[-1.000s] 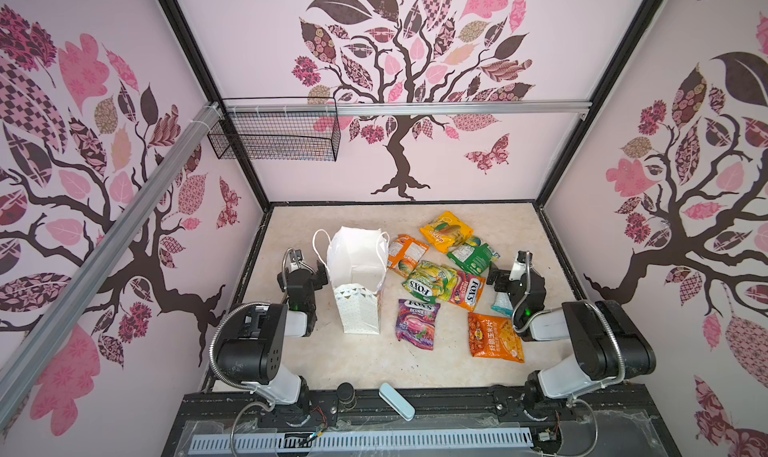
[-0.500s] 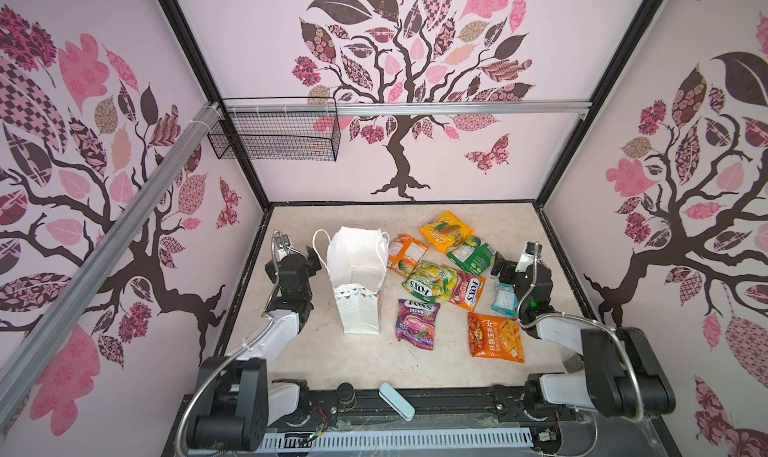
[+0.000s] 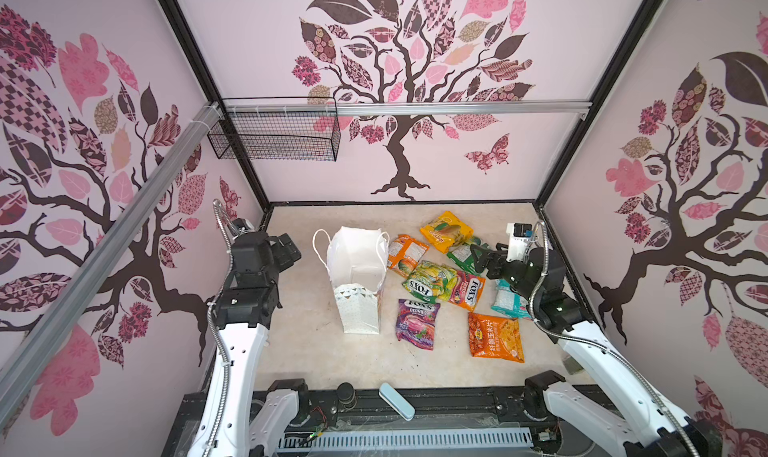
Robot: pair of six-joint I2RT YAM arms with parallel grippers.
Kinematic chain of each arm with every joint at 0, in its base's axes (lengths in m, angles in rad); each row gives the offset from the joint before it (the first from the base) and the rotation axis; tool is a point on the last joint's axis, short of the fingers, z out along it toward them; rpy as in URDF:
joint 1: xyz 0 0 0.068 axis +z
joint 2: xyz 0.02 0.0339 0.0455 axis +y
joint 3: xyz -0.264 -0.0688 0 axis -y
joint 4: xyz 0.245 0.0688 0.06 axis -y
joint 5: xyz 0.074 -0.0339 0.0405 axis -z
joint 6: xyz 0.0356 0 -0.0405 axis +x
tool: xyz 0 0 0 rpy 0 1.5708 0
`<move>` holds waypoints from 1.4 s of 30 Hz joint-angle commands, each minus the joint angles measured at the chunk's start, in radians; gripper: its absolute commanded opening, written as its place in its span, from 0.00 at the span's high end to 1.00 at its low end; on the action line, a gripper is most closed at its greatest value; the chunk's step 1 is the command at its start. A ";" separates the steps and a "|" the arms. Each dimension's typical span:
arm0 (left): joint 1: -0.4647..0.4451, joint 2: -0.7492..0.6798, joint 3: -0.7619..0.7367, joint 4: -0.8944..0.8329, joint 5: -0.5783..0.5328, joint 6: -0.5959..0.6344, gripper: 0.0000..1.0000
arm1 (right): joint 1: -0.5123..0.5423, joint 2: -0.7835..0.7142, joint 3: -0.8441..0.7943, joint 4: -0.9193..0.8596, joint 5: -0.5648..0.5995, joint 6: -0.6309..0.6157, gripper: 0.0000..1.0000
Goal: Place the snacks into the paper bag
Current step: 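Move left gripper to bag rim while right gripper reaches toward purple bag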
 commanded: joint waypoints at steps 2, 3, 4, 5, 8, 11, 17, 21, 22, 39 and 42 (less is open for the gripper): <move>0.064 -0.037 0.139 -0.281 0.153 0.076 0.02 | 0.007 -0.064 0.036 -0.205 -0.132 0.005 0.10; 0.064 -0.049 0.155 -0.298 0.182 0.081 0.02 | 0.006 -0.075 0.041 -0.221 -0.146 0.000 0.11; 0.064 -0.060 0.171 -0.318 0.225 0.077 0.02 | 0.009 -0.081 0.050 -0.244 -0.158 -0.005 0.11; 0.065 -0.068 0.182 -0.331 0.281 0.074 0.02 | 0.010 -0.083 0.066 -0.272 -0.169 -0.012 0.12; 0.065 -0.084 0.204 -0.376 0.464 0.089 0.02 | 0.018 -0.075 0.105 -0.360 -0.194 -0.033 0.13; 0.057 -0.102 0.206 -0.425 0.601 0.109 0.02 | 0.034 -0.060 0.129 -0.436 -0.197 -0.057 0.14; 0.057 -0.122 0.166 -0.373 0.734 0.106 0.02 | 0.118 -0.046 0.110 -0.478 -0.146 -0.071 0.16; 0.054 -0.097 0.136 -0.323 0.759 0.136 0.06 | 0.170 -0.035 0.098 -0.480 -0.097 -0.057 0.18; 0.050 -0.091 0.126 -0.302 0.769 0.135 0.08 | 0.171 -0.032 0.097 -0.480 -0.098 -0.053 0.19; -0.158 0.088 0.099 -0.246 0.470 0.149 0.31 | 0.247 0.021 -0.029 -0.514 -0.047 0.027 0.24; -0.159 0.095 0.088 -0.226 0.482 0.144 0.35 | 0.268 0.020 -0.038 -0.512 -0.025 0.037 0.25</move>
